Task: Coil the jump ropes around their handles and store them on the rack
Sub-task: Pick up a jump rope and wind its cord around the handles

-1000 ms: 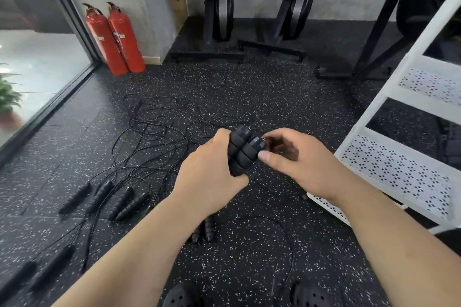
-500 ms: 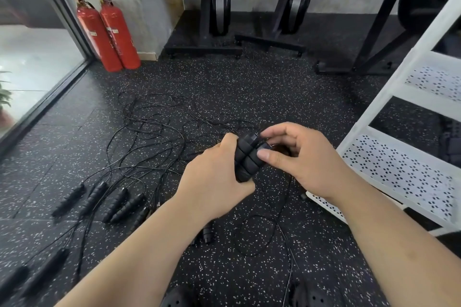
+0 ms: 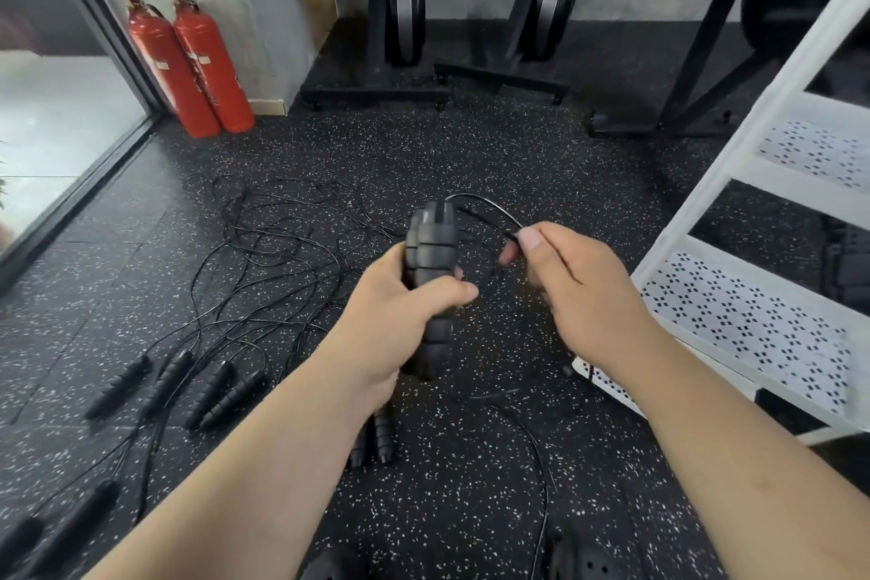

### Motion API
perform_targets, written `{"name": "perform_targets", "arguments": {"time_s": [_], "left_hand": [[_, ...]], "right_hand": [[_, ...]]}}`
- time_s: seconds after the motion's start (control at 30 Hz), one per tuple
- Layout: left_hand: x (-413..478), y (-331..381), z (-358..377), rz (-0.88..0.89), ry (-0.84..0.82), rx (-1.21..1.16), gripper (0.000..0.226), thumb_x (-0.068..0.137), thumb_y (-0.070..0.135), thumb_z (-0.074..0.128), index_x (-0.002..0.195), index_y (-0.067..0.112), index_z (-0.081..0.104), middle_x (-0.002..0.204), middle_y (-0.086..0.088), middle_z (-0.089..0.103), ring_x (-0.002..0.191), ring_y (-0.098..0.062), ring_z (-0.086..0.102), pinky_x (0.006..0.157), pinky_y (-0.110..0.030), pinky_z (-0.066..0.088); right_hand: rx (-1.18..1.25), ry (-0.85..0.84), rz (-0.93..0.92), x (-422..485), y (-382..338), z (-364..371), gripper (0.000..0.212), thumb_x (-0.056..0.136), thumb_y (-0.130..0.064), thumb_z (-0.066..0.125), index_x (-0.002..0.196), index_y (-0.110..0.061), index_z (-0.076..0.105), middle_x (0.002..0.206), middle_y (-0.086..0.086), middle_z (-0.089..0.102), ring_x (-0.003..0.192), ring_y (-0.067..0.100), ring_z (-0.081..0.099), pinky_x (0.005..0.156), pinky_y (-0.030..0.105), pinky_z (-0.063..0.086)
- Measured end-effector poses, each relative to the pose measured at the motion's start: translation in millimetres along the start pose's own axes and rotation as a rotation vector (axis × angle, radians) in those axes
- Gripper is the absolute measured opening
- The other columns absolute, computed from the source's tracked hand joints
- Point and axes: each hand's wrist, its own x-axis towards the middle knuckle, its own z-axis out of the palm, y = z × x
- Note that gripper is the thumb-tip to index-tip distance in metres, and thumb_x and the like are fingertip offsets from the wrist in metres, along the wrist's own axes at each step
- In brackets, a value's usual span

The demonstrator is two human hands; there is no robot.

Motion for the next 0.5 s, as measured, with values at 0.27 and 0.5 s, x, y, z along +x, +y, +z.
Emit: {"name": "perform_targets", "arguments": {"time_s": [0.27, 0.5], "left_hand": [[10, -13, 17, -0.131, 0.097, -0.591, 0.054, 0.079, 0.01, 0.081, 0.13, 0.001, 0.065, 0.125, -0.016, 0.076, 0.105, -0.031, 0.071, 0.088, -0.047, 0.059], [14, -16, 20, -0.16, 0.089, -0.701, 0.033, 0.093, 0.012, 0.072, 0.124, 0.011, 0.061, 0.105, -0.014, 0.077, 0.093, -0.025, 0.077, 0.082, -0.046, 0.064]], "right_hand": [[0.553, 0.013, 0.357, -27, -19, 50, 0.018, 0.107, -0.031, 0.064, 0.106, -0.037, 0.081, 0.067, -0.008, 0.057, 0.056, 0.007, 0.042, 0.058, 0.027, 0.035], [0.552, 0.066, 0.404, -31, -21, 54, 0.016, 0.106, -0.027, 0.067, 0.105, -0.029, 0.083, 0.054, -0.026, 0.059, 0.05, -0.007, 0.055, 0.063, 0.017, 0.035]]}}
